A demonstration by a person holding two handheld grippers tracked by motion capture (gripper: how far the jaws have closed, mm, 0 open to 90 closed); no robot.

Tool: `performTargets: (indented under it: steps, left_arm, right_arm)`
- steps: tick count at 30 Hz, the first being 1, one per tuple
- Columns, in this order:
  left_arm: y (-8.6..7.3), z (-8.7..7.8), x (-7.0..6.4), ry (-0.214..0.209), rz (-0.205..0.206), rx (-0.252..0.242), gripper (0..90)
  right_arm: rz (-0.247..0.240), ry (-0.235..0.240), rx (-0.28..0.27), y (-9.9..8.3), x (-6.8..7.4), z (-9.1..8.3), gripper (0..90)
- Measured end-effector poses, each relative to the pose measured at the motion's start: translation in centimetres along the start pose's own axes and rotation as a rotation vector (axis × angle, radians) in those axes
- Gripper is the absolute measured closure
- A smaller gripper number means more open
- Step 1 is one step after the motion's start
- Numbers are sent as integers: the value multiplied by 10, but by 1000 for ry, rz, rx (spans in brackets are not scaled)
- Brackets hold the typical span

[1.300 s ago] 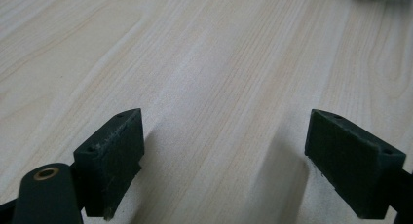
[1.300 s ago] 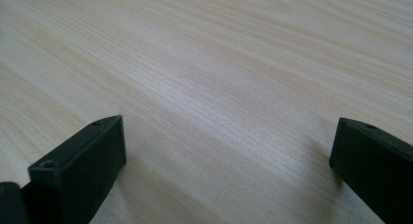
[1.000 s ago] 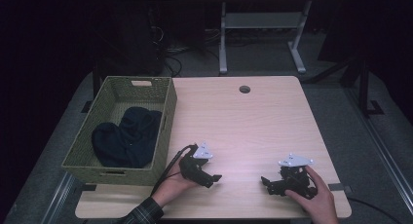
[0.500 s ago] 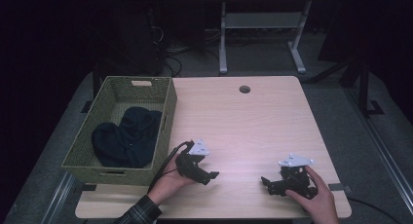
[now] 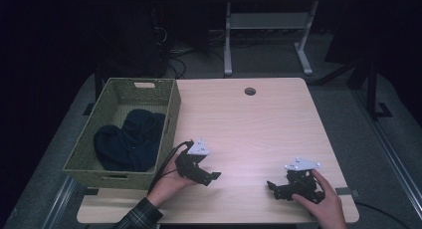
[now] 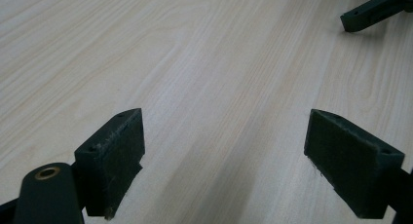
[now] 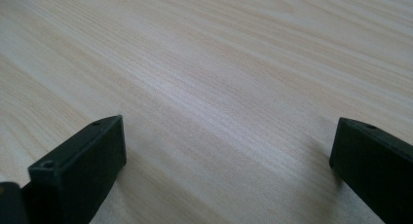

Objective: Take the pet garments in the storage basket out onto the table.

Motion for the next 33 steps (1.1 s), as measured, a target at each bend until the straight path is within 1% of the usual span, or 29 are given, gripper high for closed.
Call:
performTargets:
  steps: [3,7,10,20,26,27,30,31,33]
  left_arm:
    - [1,-2,1,-1,1,6,143]
    - [1,-3,0,-3,-6,-4,143]
    - [2,-4,0,-3,4,4,143]
    - [6,-8,-3,-14,9,7,143]
    - [10,-12,-3,-19,4,-11,143]
    - [12,-13,-4,-23,-6,-21,143]
    - [13,-15,-4,-28,1,-18,143]
    - [15,-15,-5,-32,-6,-25,143]
    - [16,-17,-5,-35,-6,-25,143]
  right_arm:
    - [0,0,0,0,0,0,0]
    - [0,0,0,0,0,0,0]
    - [-1,1,-1,0,0,0,0]
    - [-2,1,-1,0,0,0,0]
    - [-2,1,-1,0,0,0,0]
    - [-2,1,-1,0,0,0,0]
    - [-2,1,0,0,0,0,0]
    - [-2,1,-1,0,0,0,0]
    - [-2,1,0,0,0,0,0]
Point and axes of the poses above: each handheld gripper's, and its own axes: z roughly forward along the jaws, y roughly out of its top, x roughly to its left, the point moved 5 cm from there along z, roughly forward along the jaws, and after that the axes turned 12 degrees about -y, right-handed, at the moved point
